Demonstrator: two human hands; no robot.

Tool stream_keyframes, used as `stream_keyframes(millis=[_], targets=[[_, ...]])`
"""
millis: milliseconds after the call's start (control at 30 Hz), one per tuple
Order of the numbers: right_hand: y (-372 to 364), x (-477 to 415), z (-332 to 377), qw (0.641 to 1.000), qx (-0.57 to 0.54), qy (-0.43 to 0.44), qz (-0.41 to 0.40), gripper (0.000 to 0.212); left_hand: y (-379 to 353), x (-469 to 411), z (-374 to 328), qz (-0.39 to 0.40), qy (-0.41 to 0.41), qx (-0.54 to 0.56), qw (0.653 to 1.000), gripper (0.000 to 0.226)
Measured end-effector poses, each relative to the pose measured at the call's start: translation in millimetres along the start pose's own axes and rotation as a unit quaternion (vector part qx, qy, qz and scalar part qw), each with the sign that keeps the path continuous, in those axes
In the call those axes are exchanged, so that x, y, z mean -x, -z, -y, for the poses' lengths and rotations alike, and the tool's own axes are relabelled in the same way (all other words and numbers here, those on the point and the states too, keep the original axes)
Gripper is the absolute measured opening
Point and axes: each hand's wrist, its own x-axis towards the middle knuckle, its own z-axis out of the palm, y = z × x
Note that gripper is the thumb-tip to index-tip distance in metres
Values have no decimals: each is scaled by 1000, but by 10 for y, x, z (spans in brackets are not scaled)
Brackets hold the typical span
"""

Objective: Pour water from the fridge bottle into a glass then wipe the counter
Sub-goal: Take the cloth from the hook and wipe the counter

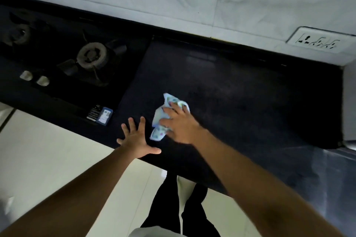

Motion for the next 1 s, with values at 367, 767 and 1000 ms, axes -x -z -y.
stream_keyframes(millis=[367, 767, 1000], targets=[[13, 1547, -951, 767, -73, -596, -225, 47, -3, -37, 2, 5, -10, -5, 1000, 149], [-398, 2124, -107, 716, -126, -637, -256, 50, 41, 48, -31, 10, -5, 1, 1000, 147], [-643, 1896, 567, 990, 21, -103, -94, 57, 17, 77, -44, -2, -2, 12, 1000, 145]])
